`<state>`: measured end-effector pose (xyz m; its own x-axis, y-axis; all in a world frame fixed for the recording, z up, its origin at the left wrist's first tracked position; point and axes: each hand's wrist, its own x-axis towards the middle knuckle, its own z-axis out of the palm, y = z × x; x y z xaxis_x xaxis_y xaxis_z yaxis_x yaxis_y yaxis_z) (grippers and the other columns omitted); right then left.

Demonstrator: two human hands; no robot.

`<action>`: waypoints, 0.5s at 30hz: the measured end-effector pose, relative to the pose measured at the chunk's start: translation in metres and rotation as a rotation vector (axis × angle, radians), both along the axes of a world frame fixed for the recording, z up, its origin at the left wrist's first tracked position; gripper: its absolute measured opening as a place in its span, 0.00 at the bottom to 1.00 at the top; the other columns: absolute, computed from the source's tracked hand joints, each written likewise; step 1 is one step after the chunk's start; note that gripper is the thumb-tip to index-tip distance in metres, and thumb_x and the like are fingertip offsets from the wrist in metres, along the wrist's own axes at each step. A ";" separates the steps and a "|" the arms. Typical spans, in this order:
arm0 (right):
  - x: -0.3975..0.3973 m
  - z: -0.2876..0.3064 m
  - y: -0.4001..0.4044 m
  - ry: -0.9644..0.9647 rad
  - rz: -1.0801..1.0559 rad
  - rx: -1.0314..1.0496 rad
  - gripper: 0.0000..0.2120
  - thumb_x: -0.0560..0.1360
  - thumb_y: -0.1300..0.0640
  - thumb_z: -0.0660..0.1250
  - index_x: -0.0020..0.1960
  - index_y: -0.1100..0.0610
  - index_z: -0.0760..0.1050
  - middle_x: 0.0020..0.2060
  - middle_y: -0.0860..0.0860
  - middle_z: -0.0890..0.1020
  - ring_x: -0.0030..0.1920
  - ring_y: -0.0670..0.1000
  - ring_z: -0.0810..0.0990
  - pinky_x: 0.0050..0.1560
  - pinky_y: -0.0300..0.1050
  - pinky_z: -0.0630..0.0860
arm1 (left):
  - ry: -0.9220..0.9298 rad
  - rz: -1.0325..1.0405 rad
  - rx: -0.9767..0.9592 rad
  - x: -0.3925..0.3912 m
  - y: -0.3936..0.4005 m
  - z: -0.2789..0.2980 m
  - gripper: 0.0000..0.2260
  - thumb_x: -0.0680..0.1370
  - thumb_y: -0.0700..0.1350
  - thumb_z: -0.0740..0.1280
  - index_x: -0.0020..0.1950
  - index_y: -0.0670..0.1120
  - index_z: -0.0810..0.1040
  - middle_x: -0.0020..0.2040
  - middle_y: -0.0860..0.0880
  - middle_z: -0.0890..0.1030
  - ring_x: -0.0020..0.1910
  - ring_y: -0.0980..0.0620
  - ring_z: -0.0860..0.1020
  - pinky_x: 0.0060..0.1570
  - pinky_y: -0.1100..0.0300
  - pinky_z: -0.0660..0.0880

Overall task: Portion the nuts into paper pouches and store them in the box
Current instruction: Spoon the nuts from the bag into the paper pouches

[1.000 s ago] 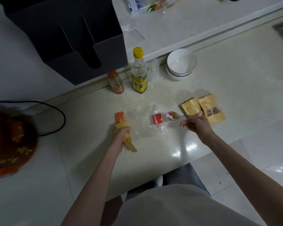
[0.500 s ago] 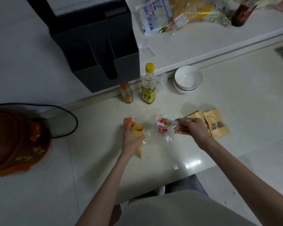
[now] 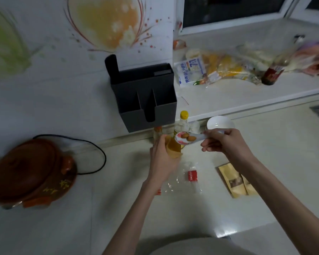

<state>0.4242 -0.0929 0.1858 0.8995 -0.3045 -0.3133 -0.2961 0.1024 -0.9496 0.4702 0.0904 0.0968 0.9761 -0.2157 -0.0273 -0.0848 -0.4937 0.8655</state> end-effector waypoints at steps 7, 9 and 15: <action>0.001 0.048 0.007 -0.062 0.009 -0.059 0.09 0.77 0.66 0.62 0.42 0.66 0.79 0.30 0.61 0.83 0.28 0.56 0.82 0.29 0.39 0.78 | -0.190 -0.022 -0.035 0.003 -0.008 0.045 0.22 0.67 0.49 0.76 0.54 0.58 0.68 0.50 0.60 0.75 0.52 0.61 0.72 0.53 0.49 0.76; 0.000 0.058 0.010 -0.069 0.022 -0.100 0.10 0.77 0.66 0.62 0.41 0.65 0.80 0.29 0.61 0.83 0.28 0.56 0.82 0.29 0.38 0.78 | -0.251 -0.002 0.000 0.004 -0.011 0.052 0.21 0.67 0.50 0.76 0.53 0.58 0.67 0.49 0.60 0.75 0.51 0.59 0.72 0.53 0.49 0.75; -0.006 0.080 0.020 -0.122 0.098 -0.449 0.10 0.74 0.65 0.63 0.38 0.61 0.82 0.26 0.56 0.83 0.27 0.55 0.83 0.32 0.42 0.81 | -0.352 0.003 0.112 0.000 -0.015 0.066 0.25 0.67 0.47 0.76 0.57 0.54 0.66 0.51 0.55 0.76 0.53 0.54 0.73 0.58 0.54 0.68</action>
